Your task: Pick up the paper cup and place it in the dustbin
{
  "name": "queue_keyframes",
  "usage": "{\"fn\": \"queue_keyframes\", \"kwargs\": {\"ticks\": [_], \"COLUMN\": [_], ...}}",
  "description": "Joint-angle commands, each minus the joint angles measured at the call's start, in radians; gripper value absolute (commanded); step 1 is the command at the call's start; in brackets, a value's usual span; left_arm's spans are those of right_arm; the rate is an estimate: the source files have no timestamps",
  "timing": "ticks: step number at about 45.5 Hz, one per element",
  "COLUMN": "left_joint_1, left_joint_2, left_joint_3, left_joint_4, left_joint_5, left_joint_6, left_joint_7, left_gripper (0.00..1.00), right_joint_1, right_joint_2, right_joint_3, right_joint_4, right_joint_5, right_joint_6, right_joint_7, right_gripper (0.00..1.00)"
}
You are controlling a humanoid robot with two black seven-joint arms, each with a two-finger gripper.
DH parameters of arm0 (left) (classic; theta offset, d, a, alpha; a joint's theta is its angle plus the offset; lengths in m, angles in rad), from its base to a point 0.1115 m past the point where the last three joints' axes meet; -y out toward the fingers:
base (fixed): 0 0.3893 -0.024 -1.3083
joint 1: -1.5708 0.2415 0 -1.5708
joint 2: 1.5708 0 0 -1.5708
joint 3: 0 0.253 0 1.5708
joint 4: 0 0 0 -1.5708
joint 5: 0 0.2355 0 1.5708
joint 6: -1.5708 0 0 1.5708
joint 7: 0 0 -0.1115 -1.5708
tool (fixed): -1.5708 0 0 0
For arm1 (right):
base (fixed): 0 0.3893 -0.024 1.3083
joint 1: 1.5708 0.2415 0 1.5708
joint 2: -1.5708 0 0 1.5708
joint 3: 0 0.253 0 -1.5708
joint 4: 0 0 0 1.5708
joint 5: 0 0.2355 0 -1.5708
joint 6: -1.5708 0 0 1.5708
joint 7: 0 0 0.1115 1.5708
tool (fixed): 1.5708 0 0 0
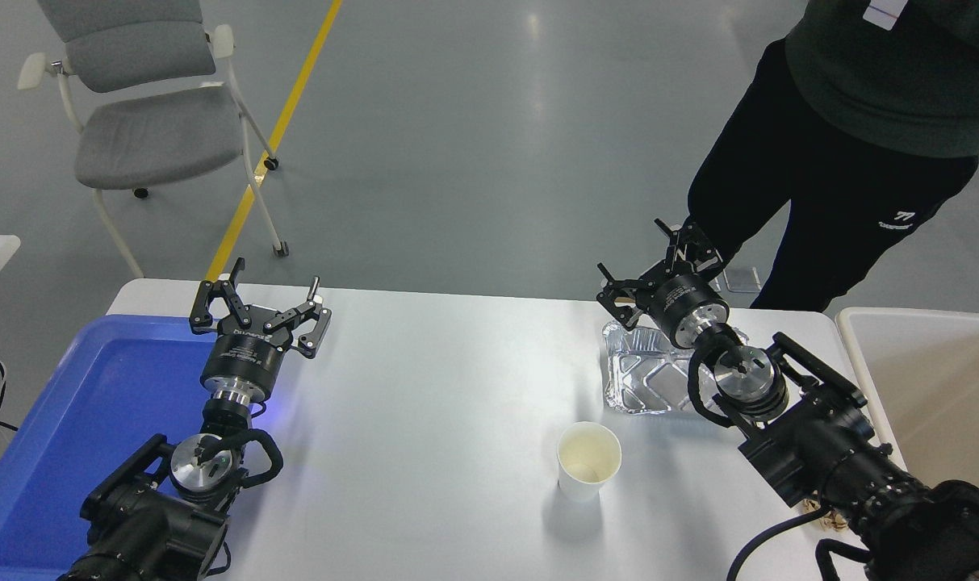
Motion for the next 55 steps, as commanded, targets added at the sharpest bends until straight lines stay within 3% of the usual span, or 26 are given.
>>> {"fn": "queue_keyframes", "kwargs": {"ticks": [1, 18, 28, 37, 45, 55], "left_joint_1": [0.0, 0.0, 0.0, 0.0, 0.0, 0.0], "left_joint_2": [0.0, 0.0, 0.0, 0.0, 0.002, 0.002], "left_joint_3": [0.0, 0.0, 0.0, 0.0, 0.0, 0.0], "left_joint_4": [0.0, 0.0, 0.0, 0.0, 0.0, 0.0], "left_joint_5": [0.0, -0.001, -0.001, -0.001, -0.001, -0.001], "left_joint_6": [0.0, 0.0, 0.0, 0.0, 0.0, 0.0], "left_joint_7": [-0.001, 0.0, -0.001, 0.0, -0.001, 0.0], "left_gripper": [0.99, 0.99, 0.99, 0.99, 0.99, 0.99], "right_joint_1": [-0.003, 0.005, 0.008, 0.058, 0.153, 0.317], "right_joint_2": [-0.001, 0.002, -0.035, -0.159, -0.334, -0.472], "right_joint_3": [0.0, -0.003, -0.038, -0.161, -0.299, -0.486], "right_joint_4": [0.0, 0.014, 0.169, 0.336, 0.416, 0.453], "right_joint_5": [0.0, -0.015, -0.066, -0.184, -0.181, -0.17], "right_joint_6": [0.0, -0.002, -0.035, -0.173, -0.206, -0.204], "right_joint_7": [0.0, -0.002, -0.003, -0.011, -0.015, -0.02], "right_gripper": [1.0, 1.0, 1.0, 1.0, 1.0, 1.0]}}
